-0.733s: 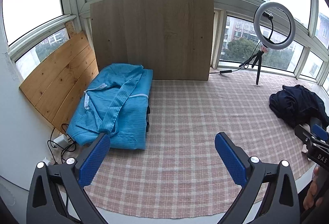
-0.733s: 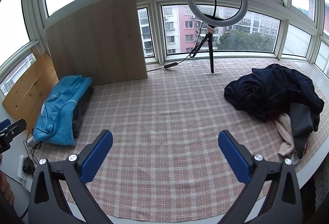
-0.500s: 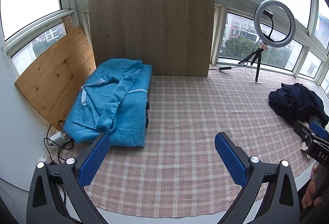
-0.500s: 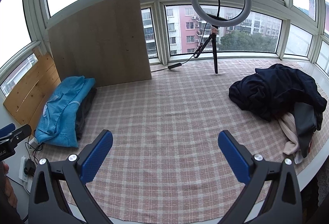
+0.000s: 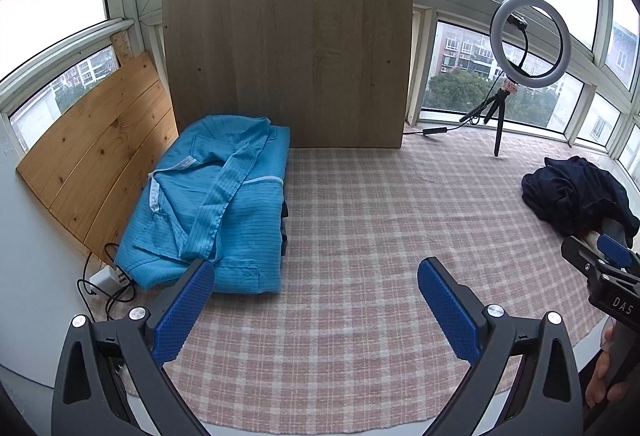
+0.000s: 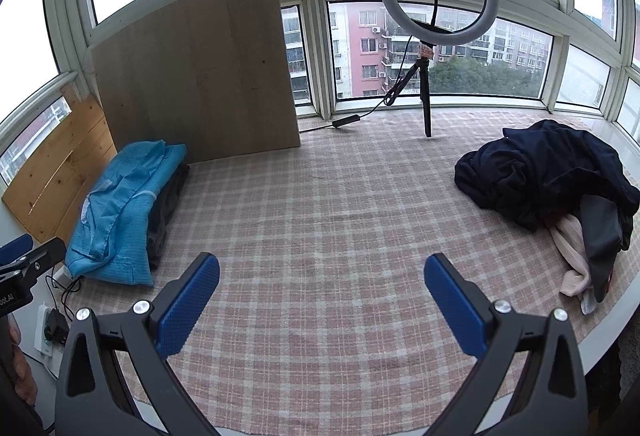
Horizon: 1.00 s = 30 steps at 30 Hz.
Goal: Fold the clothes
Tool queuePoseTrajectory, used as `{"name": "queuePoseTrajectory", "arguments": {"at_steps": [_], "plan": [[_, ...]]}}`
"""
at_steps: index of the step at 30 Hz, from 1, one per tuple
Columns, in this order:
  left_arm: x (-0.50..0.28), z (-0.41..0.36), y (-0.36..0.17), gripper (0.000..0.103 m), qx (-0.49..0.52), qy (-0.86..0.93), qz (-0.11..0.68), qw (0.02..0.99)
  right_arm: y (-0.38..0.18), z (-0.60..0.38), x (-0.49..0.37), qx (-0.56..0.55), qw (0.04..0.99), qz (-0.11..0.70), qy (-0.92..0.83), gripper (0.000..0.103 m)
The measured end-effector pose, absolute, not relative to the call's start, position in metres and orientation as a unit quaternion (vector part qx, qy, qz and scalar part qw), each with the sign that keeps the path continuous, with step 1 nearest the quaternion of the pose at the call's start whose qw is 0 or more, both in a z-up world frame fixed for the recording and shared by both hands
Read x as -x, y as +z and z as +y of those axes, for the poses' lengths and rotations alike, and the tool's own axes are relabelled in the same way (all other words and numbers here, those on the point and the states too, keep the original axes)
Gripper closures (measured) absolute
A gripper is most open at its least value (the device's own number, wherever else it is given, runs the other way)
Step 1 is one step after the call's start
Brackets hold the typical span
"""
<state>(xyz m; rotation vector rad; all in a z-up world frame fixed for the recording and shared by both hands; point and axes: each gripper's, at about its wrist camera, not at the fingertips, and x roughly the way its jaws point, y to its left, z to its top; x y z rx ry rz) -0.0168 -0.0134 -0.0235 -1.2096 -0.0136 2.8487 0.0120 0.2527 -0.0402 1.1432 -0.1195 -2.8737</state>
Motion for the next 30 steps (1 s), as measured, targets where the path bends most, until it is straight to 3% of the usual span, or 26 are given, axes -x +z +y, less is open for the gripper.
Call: {"name": "queuePoseTrajectory", "arguments": {"at_steps": [13,30], "plan": [[0.043,0.019,-0.023,0.001,0.388,0.917,0.028,0.088,-0.033,0.278,-0.024,-0.353,-0.082,-0.028,-0.932,0.0],[0.064,0.108,-0.016,0.001,0.388,0.906,0.048,0.163,-0.035,0.425,-0.048,-0.349,-0.202,-0.092,-0.91,0.0]]}}
